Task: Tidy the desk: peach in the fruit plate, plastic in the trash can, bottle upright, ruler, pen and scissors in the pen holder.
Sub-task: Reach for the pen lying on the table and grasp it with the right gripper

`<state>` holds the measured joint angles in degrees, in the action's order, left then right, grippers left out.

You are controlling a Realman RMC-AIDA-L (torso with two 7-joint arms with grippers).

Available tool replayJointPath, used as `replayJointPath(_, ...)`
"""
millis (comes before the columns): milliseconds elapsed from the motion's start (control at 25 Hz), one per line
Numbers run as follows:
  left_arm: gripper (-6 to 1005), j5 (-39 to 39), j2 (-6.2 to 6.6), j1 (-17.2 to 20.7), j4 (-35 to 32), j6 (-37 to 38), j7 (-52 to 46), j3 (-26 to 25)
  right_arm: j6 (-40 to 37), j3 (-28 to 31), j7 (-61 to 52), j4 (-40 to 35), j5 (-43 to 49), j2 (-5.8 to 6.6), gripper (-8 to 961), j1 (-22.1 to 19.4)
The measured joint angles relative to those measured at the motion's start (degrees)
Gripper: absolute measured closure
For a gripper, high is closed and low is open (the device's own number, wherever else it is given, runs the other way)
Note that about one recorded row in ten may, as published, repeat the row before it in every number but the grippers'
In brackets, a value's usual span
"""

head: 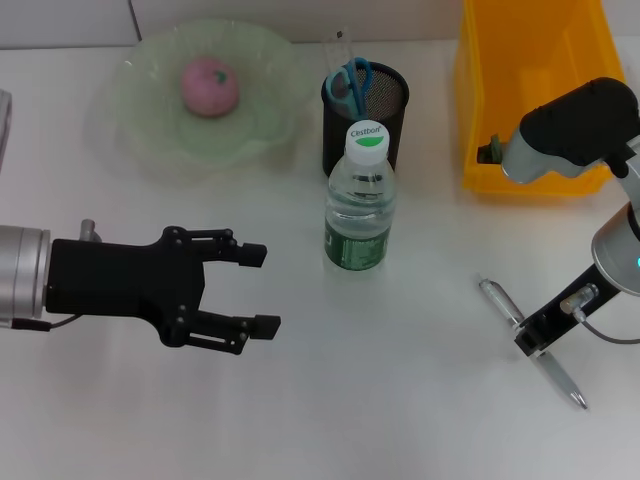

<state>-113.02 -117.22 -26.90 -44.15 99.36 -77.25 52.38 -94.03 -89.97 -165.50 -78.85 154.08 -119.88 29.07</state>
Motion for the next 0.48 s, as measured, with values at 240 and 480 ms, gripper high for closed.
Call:
replayJointPath(240, 140, 0.06, -0.02, 0.17, 0.03, 0.05, 0.04, 0.00, -0.01, -0.03, 0.00, 0.50, 0.00, 0.00, 738, 0.07)
replayJointPath(480, 140, 0.11, -0.03, 0.30, 0.02, 0.13, 0.07, 0.00, 0.12, -0.12, 0.00, 0.88, 0.00, 0.00, 762, 0.09)
